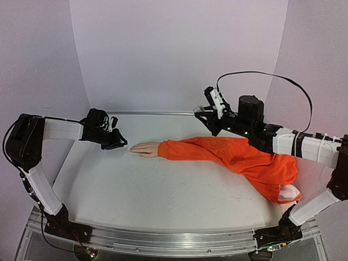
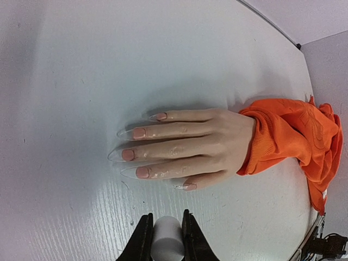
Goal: Paint the nails
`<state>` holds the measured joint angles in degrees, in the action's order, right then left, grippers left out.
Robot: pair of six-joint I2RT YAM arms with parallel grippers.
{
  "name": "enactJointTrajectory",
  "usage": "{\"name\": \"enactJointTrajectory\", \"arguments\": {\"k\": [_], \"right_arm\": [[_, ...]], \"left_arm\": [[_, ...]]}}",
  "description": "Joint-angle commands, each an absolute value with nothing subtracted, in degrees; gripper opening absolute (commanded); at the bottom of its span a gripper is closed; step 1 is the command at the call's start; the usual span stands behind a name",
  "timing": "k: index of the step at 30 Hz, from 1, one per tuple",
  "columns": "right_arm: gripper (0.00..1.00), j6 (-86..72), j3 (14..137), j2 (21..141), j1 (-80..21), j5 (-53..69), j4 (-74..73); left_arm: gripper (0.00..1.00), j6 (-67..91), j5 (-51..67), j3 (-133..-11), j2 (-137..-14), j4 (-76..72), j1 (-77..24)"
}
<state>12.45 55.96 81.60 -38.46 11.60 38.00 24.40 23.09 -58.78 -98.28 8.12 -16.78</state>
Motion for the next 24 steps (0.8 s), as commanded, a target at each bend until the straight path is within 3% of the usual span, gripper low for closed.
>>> {"name": "enactJointTrajectory", "arguments": {"k": [1,24], "right_arm": [[0.0,12.6,58.4,81.9,-37.4,13.0,41.9],[0.0,12.1,57.9,83.0,-36.3,14.0,42.3]], "left_arm": [[0.0,23.3,22.2,-61.7,-99.4,3.6,-15.8],[0.0,22.7,24.5,-62.7,-104.7,-2.5,-14.2]]}}
